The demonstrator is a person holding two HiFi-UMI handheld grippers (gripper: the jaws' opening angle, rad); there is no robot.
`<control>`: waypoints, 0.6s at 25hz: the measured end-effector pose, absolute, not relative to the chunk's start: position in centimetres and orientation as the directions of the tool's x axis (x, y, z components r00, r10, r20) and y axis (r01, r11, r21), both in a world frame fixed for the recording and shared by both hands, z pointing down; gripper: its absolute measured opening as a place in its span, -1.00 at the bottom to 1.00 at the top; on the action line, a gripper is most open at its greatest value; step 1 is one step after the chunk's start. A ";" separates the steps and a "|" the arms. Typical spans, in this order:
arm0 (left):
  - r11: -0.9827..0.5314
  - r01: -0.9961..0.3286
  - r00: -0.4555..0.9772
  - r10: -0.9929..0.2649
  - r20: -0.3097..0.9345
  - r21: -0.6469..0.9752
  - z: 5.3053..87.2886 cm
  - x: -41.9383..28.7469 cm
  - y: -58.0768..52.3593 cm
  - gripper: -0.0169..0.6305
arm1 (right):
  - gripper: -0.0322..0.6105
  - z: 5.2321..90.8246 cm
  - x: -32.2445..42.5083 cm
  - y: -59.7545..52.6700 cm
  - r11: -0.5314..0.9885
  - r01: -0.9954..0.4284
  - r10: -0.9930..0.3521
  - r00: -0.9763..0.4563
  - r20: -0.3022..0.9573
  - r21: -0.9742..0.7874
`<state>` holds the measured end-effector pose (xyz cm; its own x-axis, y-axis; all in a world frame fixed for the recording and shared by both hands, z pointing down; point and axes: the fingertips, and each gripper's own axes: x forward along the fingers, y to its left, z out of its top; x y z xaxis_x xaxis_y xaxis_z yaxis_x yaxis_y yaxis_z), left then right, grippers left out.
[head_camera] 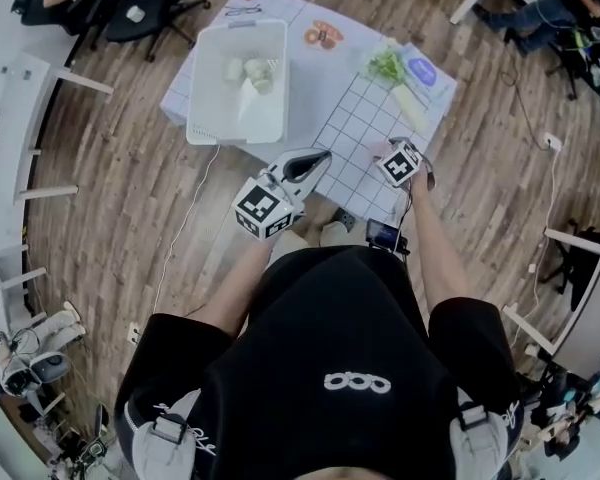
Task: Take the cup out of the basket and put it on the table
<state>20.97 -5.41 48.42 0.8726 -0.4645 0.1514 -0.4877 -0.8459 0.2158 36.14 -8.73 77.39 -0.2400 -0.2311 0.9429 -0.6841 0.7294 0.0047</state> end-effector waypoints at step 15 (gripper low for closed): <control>-0.809 -0.543 0.840 -0.519 0.158 0.225 48.9 20.4 -5.0 -0.92 | -0.05 78.1 35.7 -9.4 0.738 -0.673 -0.198 -0.295 0.935 -0.055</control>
